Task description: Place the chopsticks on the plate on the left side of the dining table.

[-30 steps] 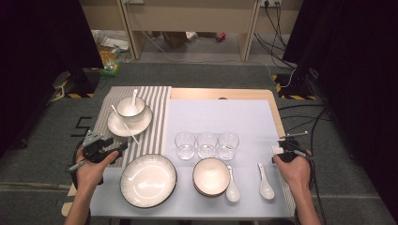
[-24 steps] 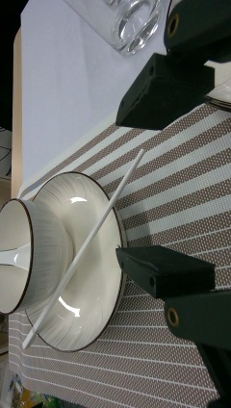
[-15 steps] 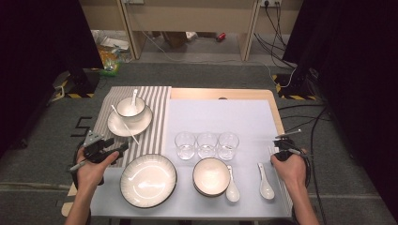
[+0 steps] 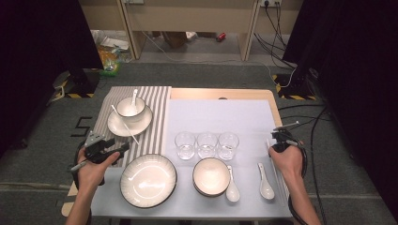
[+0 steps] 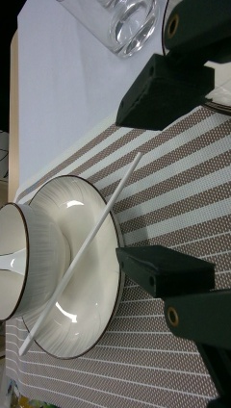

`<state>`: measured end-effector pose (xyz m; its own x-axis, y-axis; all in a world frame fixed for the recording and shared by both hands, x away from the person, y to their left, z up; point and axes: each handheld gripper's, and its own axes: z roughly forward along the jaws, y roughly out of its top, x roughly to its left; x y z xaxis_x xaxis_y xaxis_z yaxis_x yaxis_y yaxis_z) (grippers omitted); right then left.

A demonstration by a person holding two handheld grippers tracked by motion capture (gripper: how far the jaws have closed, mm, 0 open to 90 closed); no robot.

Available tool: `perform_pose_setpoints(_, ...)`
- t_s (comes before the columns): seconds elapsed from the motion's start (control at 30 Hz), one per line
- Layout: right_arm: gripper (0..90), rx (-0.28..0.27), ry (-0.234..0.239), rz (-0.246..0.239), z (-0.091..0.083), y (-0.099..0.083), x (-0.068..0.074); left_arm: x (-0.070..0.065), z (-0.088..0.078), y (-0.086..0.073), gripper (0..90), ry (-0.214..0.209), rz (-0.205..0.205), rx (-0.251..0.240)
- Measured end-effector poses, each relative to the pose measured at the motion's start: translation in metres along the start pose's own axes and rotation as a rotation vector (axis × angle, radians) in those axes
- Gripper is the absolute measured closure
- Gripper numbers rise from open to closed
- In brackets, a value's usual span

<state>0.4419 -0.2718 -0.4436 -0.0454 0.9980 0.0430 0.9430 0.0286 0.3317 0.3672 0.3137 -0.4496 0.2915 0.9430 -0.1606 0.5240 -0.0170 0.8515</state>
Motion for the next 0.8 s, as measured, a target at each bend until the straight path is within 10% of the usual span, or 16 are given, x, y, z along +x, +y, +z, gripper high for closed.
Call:
perform_pose_setpoints(0.3,84.6,-0.056,0.001,0.01,0.006,0.049,-0.001,0.0,0.0,0.0,31.9,-0.001,0.001,0.001)
perform_pose_setpoints(0.8,84.6,-0.056,-0.015,0.008,0.025,0.081,0.002,0.001,-0.001,0.001,32.0,-0.002,0.0,0.001)
